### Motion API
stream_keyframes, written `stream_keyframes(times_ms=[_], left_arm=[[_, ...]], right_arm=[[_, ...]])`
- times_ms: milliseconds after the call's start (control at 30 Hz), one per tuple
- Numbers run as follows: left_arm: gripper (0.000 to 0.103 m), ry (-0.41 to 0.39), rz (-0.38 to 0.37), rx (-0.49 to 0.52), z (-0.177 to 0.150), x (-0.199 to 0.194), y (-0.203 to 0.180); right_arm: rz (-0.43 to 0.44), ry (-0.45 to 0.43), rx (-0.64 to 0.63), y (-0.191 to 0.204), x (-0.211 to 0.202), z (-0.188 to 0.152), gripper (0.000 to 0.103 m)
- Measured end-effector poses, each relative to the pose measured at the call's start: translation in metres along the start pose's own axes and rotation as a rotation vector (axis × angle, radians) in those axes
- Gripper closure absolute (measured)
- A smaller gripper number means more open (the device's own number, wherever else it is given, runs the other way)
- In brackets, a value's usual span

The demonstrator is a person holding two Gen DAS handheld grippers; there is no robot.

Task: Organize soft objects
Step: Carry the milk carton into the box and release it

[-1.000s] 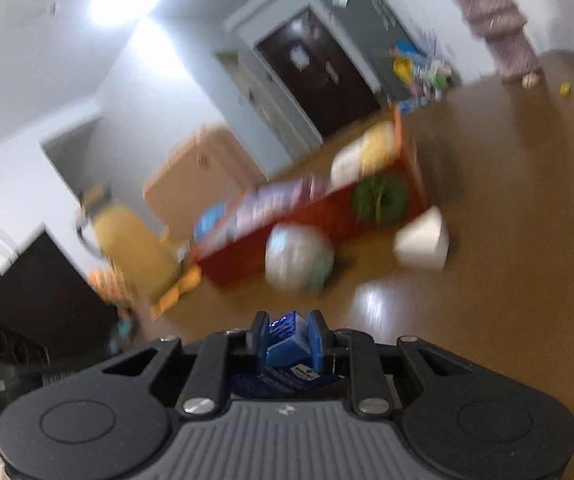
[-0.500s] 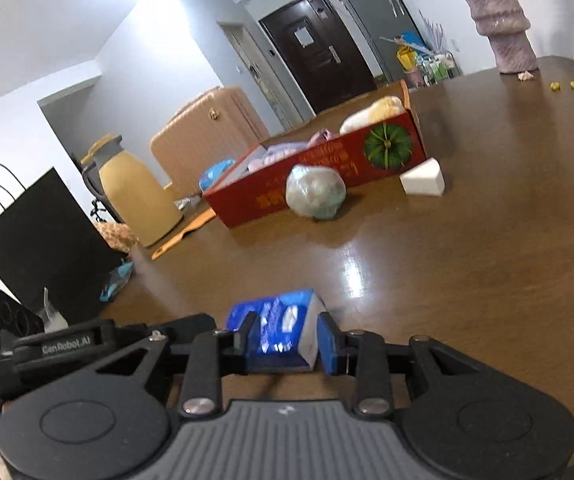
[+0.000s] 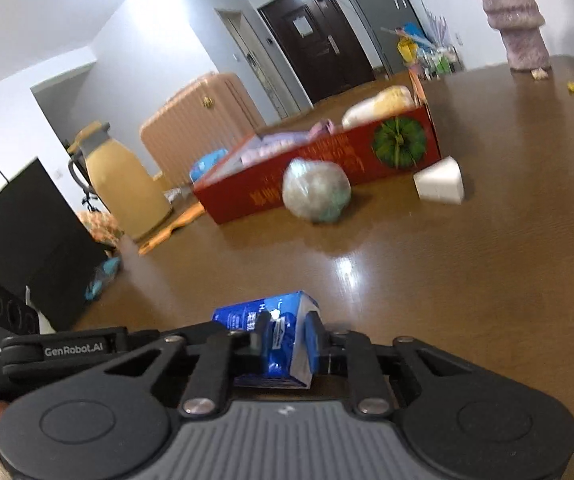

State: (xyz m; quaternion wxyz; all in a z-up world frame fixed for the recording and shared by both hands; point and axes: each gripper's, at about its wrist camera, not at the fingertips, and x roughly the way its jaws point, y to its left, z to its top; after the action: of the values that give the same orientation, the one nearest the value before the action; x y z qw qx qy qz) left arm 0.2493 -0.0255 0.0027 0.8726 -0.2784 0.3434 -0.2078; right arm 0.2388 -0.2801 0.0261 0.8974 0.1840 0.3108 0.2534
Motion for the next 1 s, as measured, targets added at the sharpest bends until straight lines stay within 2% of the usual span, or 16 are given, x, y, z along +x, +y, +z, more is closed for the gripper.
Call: stream_keyframes(times_ms=[100,267,367,433,533,600,667,767,800,1000], left_arm=[[0.084,-0.067,-0.027,0.043,0.037,0.000,-0.012],[0.084,-0.138,-0.053,0.133,0.137,0.034,-0.019],[0.084,-0.107,-0.031,0.125,0.198,0.078,-0.007],[0.084,-0.089,0.010,0.109,0.237,0.113,0.007],[0.084,0.018,0.097,0.114,0.280,0.172,0.025],[0.084,0.080,0.175,0.149,0.296,0.209,0.035],[0.084,0.142,0.261,0.162,0.305,0.240,0.047],[0.084,0.188,0.314,0.162,0.311,0.264,0.063],[0.084,0.201,0.302,0.136,0.313,0.267,0.067],[0.080,0.199,0.302,0.189,0.314,0.272,0.057]], right_arm=[[0.004,-0.061,-0.037,0.009,0.002,0.028,0.086],[-0.005,-0.145,-0.116,0.017,0.039,0.110,0.086],[-0.047,-0.155,-0.138,0.013,0.082,0.164,0.086],[-0.069,-0.137,-0.131,0.006,0.120,0.200,0.086],[-0.126,-0.092,-0.118,-0.011,0.185,0.242,0.085],[-0.185,-0.025,-0.131,-0.023,0.229,0.260,0.086],[-0.207,0.085,-0.091,-0.038,0.271,0.272,0.086],[-0.211,0.210,-0.042,-0.052,0.310,0.278,0.088],[-0.213,0.232,-0.040,-0.053,0.315,0.280,0.088],[-0.263,0.232,-0.093,-0.044,0.318,0.279,0.092]])
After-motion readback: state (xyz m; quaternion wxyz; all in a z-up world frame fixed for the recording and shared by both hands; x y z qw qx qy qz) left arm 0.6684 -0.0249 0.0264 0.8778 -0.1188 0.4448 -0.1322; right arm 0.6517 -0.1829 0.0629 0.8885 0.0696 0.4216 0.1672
